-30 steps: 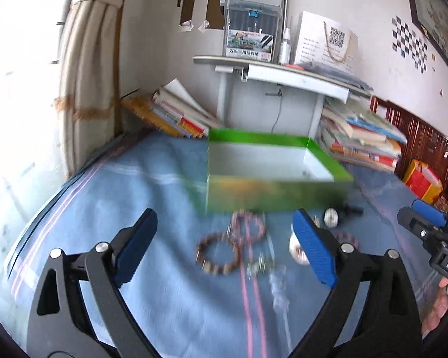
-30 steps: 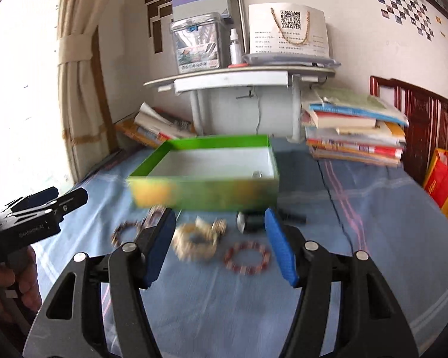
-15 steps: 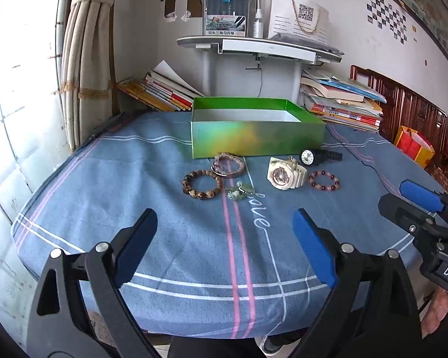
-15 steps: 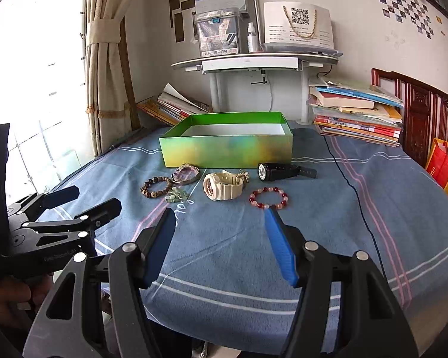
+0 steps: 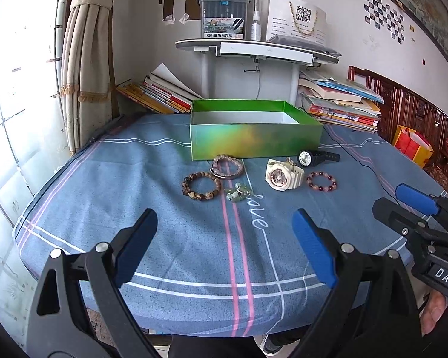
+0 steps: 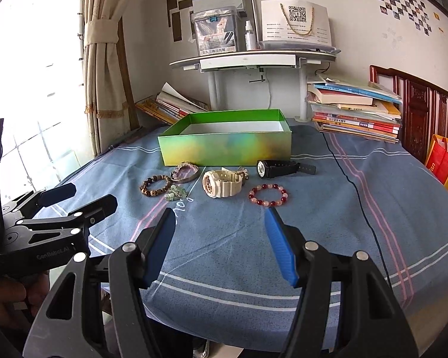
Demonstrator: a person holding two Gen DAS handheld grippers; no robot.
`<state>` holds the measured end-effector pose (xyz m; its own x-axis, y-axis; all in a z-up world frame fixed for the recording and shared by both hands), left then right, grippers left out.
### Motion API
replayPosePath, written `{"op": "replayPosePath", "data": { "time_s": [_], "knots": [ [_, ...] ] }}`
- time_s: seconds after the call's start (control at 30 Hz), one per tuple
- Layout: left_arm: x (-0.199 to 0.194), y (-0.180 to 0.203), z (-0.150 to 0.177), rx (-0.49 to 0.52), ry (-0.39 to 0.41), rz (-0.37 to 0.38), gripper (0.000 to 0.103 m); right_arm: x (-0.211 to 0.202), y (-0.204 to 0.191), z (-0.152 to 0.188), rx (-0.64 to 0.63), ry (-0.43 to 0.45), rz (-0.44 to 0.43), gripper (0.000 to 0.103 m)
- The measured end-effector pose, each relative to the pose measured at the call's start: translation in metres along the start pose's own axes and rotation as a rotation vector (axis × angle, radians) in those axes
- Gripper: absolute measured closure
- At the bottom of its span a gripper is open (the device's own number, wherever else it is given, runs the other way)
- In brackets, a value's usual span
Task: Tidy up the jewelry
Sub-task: 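Withdraw both tools from the box back over the jewelry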
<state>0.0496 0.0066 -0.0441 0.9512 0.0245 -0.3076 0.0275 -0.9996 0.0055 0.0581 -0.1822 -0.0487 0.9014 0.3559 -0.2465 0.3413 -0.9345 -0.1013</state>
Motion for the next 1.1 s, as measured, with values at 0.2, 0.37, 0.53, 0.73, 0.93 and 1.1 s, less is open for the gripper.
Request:
{"op": "replayPosePath", "data": {
  "time_s": [0.2,0.37,0.53,0.73,0.93,1.1],
  "knots": [
    [0.0017,0.0028,-0.0003,0.007,-0.005,0.005,0.012,0.0013,0.0016,0.0005,0.004,-0.002,0.002,0.042],
    [0.0018,0.0045,-0.0001,0.009,-0.007,0.007,0.012,0.0008,0.0019,0.0008,0.003,-0.001,0.002,0.042],
    [0.0014,0.0070,0.0006,0.012,-0.008,0.011,0.012,0.0003,0.0020,0.0013,0.006,-0.002,0.002,0.042],
    [0.0020,0.0073,0.0014,0.011,-0.011,0.011,0.012,0.0014,0.0022,0.0018,0.007,-0.002,0.002,0.042],
    [0.0036,0.0056,0.0038,0.005,-0.016,0.009,0.012,0.0013,0.0023,0.0032,0.009,-0.004,0.001,0.042],
    [0.0051,0.0049,0.0055,0.005,-0.021,0.010,0.012,0.0023,0.0029,0.0048,0.013,-0.006,0.001,0.042]
  ]
}}
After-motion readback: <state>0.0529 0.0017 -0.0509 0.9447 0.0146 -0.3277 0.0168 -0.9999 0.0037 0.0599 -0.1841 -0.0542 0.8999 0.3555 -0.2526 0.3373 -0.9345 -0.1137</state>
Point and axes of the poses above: each gripper's, at about its wrist camera, not at the fingertips, and x roughly the way its jaws point, y to its right, z to its underside, the point moved 5 cm from there along x, roughly the way its jaws point, and after that the axes turned 13 degrees about y, right-handed, at the moved point
